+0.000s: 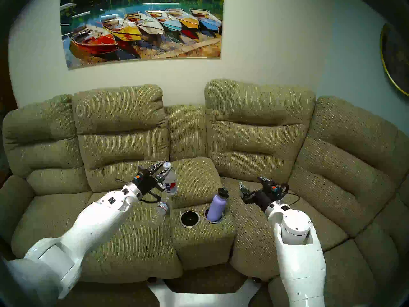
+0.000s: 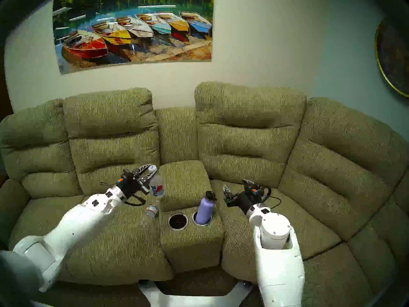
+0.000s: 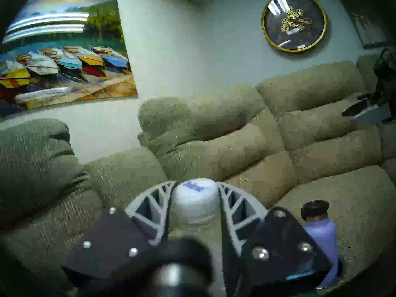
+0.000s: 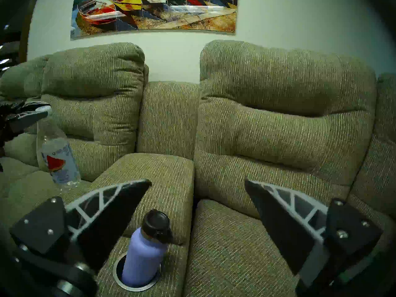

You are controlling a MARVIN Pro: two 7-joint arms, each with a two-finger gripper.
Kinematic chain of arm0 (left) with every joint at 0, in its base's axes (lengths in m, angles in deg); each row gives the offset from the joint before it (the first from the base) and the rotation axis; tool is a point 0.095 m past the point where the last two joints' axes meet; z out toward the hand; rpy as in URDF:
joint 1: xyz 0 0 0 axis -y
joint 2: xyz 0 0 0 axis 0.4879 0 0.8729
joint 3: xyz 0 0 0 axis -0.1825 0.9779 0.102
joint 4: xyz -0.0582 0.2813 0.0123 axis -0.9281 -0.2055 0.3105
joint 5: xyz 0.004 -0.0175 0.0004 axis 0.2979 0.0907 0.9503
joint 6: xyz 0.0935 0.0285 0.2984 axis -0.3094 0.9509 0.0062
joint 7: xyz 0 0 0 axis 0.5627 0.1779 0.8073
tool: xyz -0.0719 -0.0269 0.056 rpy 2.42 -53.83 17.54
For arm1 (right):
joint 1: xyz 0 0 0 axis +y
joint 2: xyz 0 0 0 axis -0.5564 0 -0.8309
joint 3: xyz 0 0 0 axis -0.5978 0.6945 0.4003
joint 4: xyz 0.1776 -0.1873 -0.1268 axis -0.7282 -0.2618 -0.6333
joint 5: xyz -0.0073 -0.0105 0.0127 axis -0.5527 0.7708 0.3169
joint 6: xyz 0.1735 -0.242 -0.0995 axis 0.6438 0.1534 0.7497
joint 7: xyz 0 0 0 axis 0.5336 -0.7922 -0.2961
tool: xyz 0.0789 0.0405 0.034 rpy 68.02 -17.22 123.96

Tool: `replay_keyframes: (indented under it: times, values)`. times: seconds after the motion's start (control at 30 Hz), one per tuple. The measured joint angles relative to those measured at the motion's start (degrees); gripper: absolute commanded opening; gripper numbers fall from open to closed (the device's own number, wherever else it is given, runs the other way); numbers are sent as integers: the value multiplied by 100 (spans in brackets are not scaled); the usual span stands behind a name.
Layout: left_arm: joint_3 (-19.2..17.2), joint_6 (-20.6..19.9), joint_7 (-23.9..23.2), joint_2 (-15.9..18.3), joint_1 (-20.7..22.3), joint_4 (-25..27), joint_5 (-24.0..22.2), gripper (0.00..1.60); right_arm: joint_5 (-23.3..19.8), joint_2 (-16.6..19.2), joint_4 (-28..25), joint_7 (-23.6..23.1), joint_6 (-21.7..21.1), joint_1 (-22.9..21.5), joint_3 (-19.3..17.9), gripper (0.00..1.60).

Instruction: Take bottles out of cup holder

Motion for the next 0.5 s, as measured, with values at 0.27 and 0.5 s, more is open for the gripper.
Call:
replay_keyframes:
  times: [0.27,0.5]
  values:
    - [-240,-493,608,409,-434,629,-9,0,0,0,0,0,0,0,0,160]
    - [-411,-1100,1346,643,-901,1125,313,0,0,0,-7,0,0,2,0,160]
